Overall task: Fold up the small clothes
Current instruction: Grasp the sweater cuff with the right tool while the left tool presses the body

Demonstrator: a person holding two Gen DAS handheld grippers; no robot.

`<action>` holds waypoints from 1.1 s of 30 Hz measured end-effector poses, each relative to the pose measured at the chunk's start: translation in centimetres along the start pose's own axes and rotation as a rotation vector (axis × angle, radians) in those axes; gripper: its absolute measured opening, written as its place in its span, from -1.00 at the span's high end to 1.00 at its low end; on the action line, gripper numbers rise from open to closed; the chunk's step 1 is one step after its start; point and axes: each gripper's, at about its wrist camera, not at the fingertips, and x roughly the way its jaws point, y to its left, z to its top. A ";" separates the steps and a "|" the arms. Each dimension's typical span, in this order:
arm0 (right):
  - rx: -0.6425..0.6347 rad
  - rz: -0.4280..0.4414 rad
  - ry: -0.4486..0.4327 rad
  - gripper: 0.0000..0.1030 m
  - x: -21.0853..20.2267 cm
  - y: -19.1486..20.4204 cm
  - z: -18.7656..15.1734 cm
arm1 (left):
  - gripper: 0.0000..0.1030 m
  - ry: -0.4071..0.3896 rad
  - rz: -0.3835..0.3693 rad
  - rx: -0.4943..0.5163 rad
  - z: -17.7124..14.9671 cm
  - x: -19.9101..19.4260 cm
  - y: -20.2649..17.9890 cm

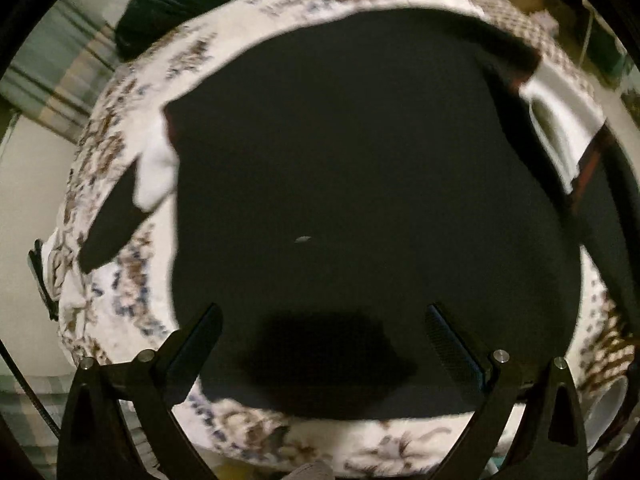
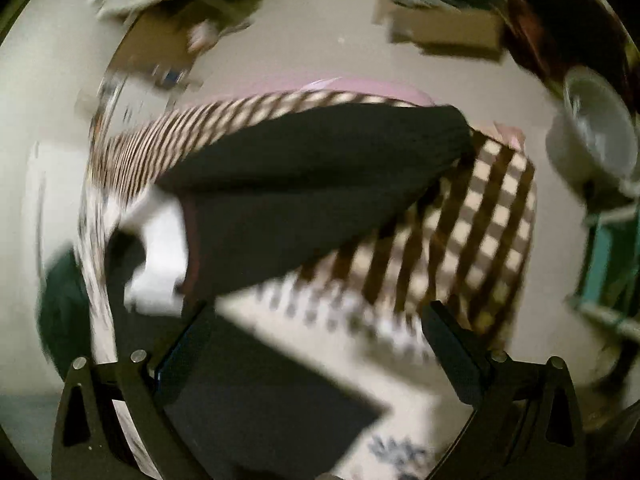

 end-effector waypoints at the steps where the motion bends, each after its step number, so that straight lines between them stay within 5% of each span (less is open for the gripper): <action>1: 0.048 0.009 -0.006 -1.00 0.7 -1.1 0.4 | -1.00 0.011 -0.001 0.009 0.2 1.1 -1.0; 9: 0.331 0.171 -0.095 -0.97 6.0 -9.4 4.4 | -1.00 0.024 -0.026 0.072 2.6 5.8 -6.4; 13: 0.415 0.281 -0.144 -0.78 8.1 -11.3 6.3 | -1.00 0.002 -0.052 0.084 3.9 6.9 -7.8; 14: 0.424 0.298 -0.155 -0.66 8.3 -11.4 6.7 | -1.00 -0.002 -0.054 0.083 4.2 7.1 -8.2; 16: 0.436 0.282 -0.193 -0.12 8.6 -11.6 7.5 | -1.00 -0.003 -0.063 0.076 4.6 7.5 -8.5; 17: 0.435 0.252 -0.208 0.51 8.2 -11.3 8.0 | -1.00 -0.002 -0.067 0.072 4.8 7.6 -8.5; 18: 0.432 0.221 -0.221 0.72 7.8 -11.2 8.4 | -1.00 -0.004 -0.073 0.068 4.9 7.6 -8.5; 20: 0.409 0.210 -0.250 0.79 6.1 -11.0 9.5 | -1.00 -0.016 -0.085 0.067 4.9 7.5 -8.4; 23: 0.276 0.109 -0.311 0.78 1.9 -10.0 10.1 | -1.00 -0.027 -0.088 0.078 4.7 7.4 -8.8; 25: 0.265 0.076 -0.254 0.76 1.9 -10.9 10.6 | -1.00 -0.027 -0.090 0.083 4.4 7.6 -8.8; 26: 0.286 0.083 -0.218 0.62 2.2 -11.6 10.5 | -1.00 -0.027 -0.091 0.083 4.4 7.6 -8.8; 29: 0.303 0.165 -0.149 -0.19 3.2 -12.5 9.7 | -1.00 -0.020 -0.096 0.080 3.9 7.9 -8.8; 33: 0.397 0.279 -0.175 -0.30 4.7 -12.9 9.0 | -1.00 -0.020 -0.100 0.084 3.6 8.0 -9.1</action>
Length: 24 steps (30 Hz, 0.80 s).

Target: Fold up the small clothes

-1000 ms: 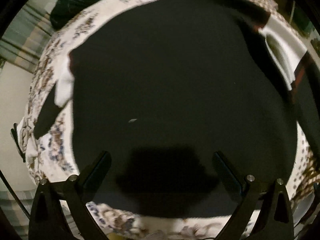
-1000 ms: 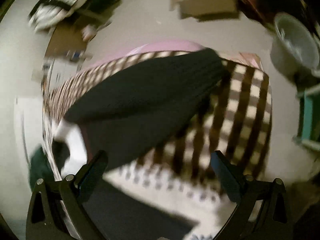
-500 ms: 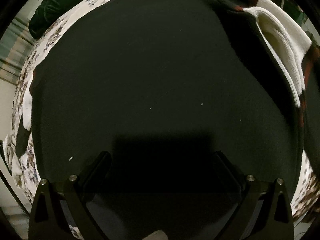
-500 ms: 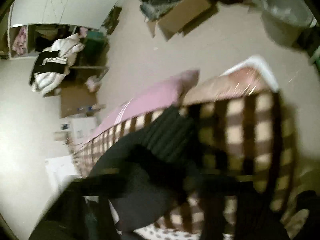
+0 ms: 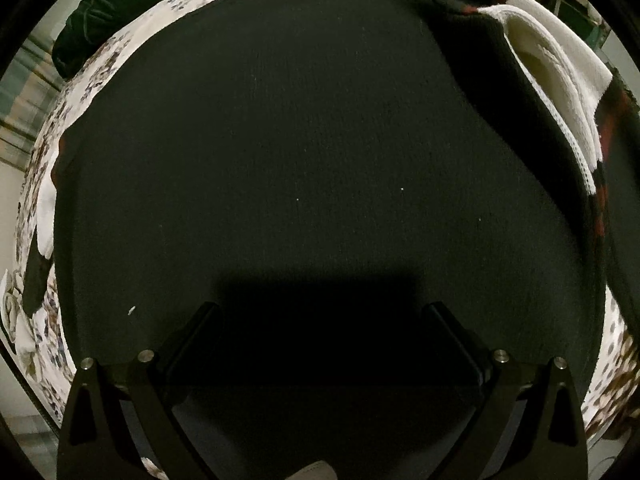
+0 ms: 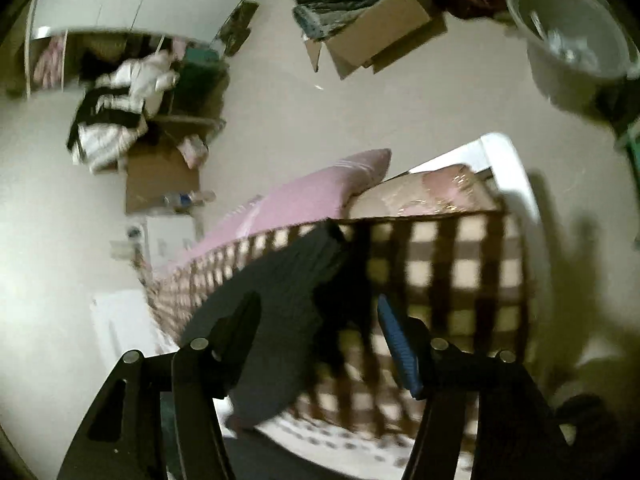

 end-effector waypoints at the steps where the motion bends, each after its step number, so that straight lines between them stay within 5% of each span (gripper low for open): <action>1: 0.033 0.012 -0.002 -0.31 0.9 -0.3 0.2 | -1.00 -0.002 0.001 0.003 -0.1 0.1 -0.1; 4: 0.039 -0.051 0.016 -0.17 4.2 0.1 0.5 | -1.00 -0.005 0.003 0.007 -0.1 0.3 -0.2; 5: 0.024 -0.073 0.013 0.45 4.7 0.6 0.6 | -1.00 -0.005 0.002 0.005 -0.1 0.3 -0.1; 6: -0.029 -0.090 0.021 0.68 5.2 2.0 0.5 | -1.00 -0.007 -0.001 0.005 -0.1 0.3 -0.1; 9: -0.149 -0.025 0.012 0.68 4.0 5.7 0.0 | -1.00 -0.015 -0.004 0.014 -0.3 0.3 0.0; 10: -0.202 -0.006 0.015 0.58 3.5 7.0 0.0 | -1.00 -0.015 -0.006 0.014 -0.3 0.4 0.0; 12: -0.240 -0.038 0.002 -0.33 3.1 7.2 0.4 | -1.00 -0.013 -0.010 0.013 -0.4 0.4 0.1; 19: -0.044 -0.138 -0.043 -0.38 1.1 0.1 0.7 | -1.00 -0.007 -0.019 0.004 -0.2 0.6 0.3; 24: 0.020 -0.084 -0.013 -0.38 2.3 -3.9 0.2 | -1.00 -0.009 -0.014 0.017 -0.1 0.8 0.2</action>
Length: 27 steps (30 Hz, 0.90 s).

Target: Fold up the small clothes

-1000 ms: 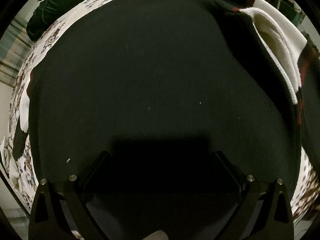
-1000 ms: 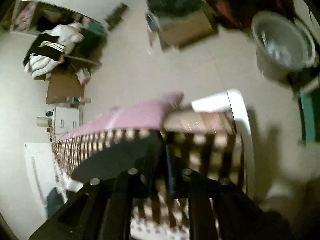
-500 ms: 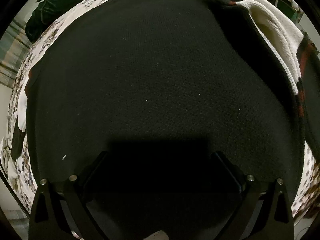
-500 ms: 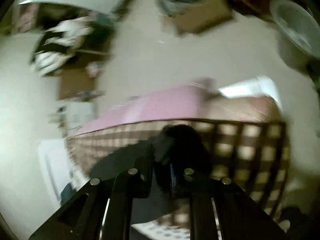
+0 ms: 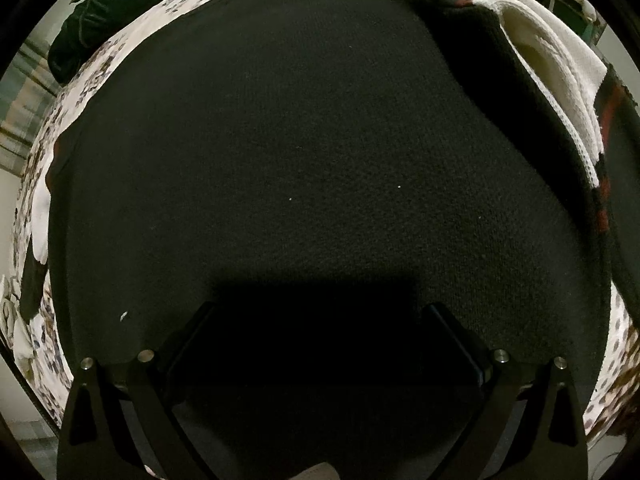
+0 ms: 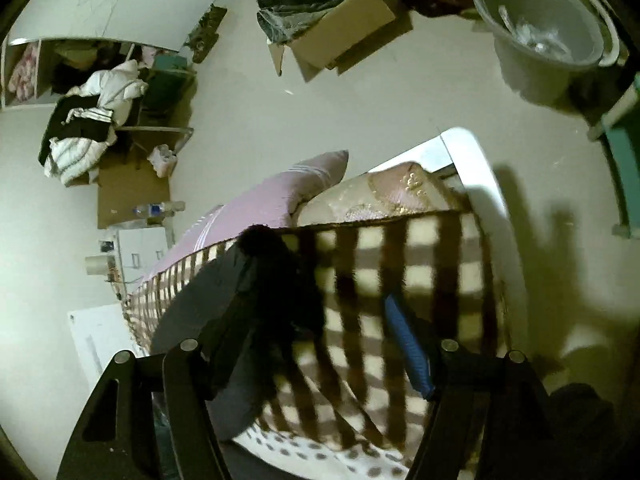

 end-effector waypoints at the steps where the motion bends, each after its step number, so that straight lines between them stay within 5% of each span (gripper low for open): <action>1: -0.014 0.051 0.004 -0.38 0.6 0.0 0.3 | -1.00 -0.003 0.002 0.004 -0.1 -0.1 -0.1; 5: -0.171 0.077 0.068 -0.36 4.3 2.2 1.4 | -1.00 -0.018 0.015 0.017 -0.5 -0.2 -0.8; 8: -0.274 0.028 0.150 0.45 5.8 4.8 0.8 | -1.00 -0.025 0.018 0.021 -0.7 -0.2 -1.0; 12: -0.259 0.064 0.159 0.61 1.6 7.2 -0.7 | -1.00 -0.030 0.019 0.036 -1.0 -0.4 -1.3; 16: -0.131 0.126 0.146 0.62 -2.7 9.2 -0.6 | -1.00 -0.029 0.013 0.039 -0.9 -0.4 -0.9; 19: -0.118 0.051 0.144 0.44 -2.0 9.2 0.5 | -1.00 -0.023 0.010 0.031 -0.2 -0.3 -0.4; 21: -0.138 -0.029 0.113 0.01 -1.2 8.6 1.7 | -1.00 -0.021 0.005 0.024 -0.2 -0.4 -0.5; 24: -0.118 -0.016 0.069 -0.03 -2.0 6.7 2.6 | -1.00 -0.024 0.000 0.021 0.3 0.0 0.1; 27: -0.219 -0.120 0.018 -0.03 -3.0 5.3 2.2 | -1.00 -0.026 0.003 0.023 0.2 0.2 -0.1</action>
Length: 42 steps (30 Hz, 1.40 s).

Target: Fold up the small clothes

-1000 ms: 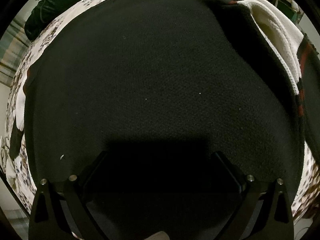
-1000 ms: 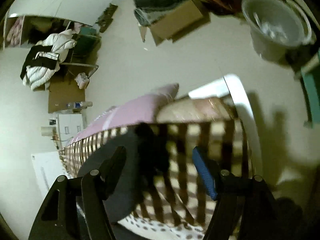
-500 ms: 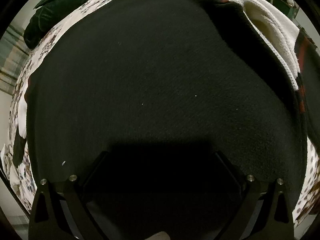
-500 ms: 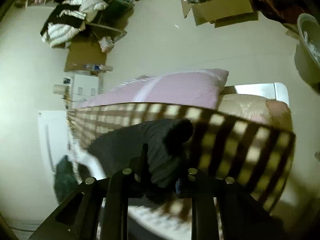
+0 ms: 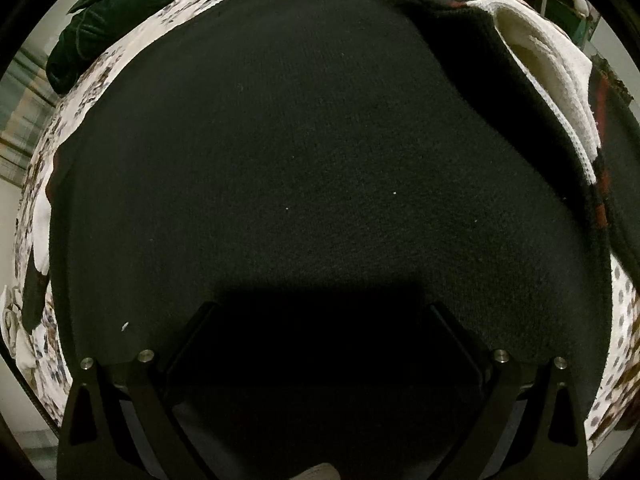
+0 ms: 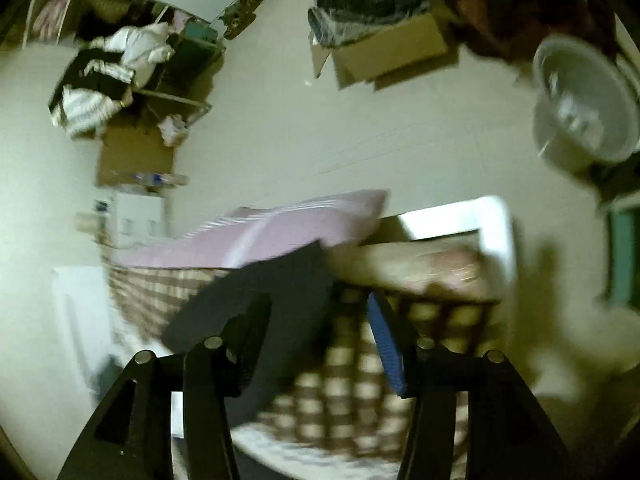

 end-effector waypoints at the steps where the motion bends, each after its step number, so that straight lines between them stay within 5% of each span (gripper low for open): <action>1: -0.016 -0.028 0.016 -0.03 0.4 -0.6 0.0 | -1.00 0.000 0.002 -0.001 -0.3 -0.2 -0.5; 13: 0.079 0.138 0.088 0.00 8.2 -0.6 -0.9 | -1.00 -0.010 0.038 0.013 -0.5 -0.2 -1.5; 14: 0.092 0.149 0.064 0.15 8.2 -0.3 -1.0 | -1.00 -0.010 0.040 0.012 -0.5 -0.2 -1.6; 15: 0.088 0.148 0.051 0.44 8.1 -0.1 -1.1 | -1.00 -0.010 0.043 0.012 -0.7 -0.4 -1.8; 18: 0.073 0.129 0.032 0.70 7.3 0.5 -1.6 | -1.00 -0.013 0.047 0.010 -0.8 -0.5 -2.1; 24: 0.052 0.161 0.034 0.74 1.6 2.0 -2.2 | -1.00 -0.014 0.037 0.016 -0.4 -0.5 -1.5; 28: -0.072 0.095 0.095 0.74 -0.5 3.2 -2.3 | -1.00 -0.009 0.032 0.013 0.0 -0.4 -1.1; 33: -0.013 -0.042 0.209 0.27 2.7 -0.3 -2.5 | -1.00 -0.001 0.024 -0.006 0.1 -0.3 -1.0; 36: 0.102 0.135 0.177 -0.24 2.4 -2.0 -4.3 | -1.00 -0.009 0.022 -0.005 0.0 -0.2 -1.0; 42: 0.245 0.311 0.140 -0.29 6.5 -2.0 -6.8 | -1.00 -0.008 0.019 -0.004 -0.1 -0.2 -0.9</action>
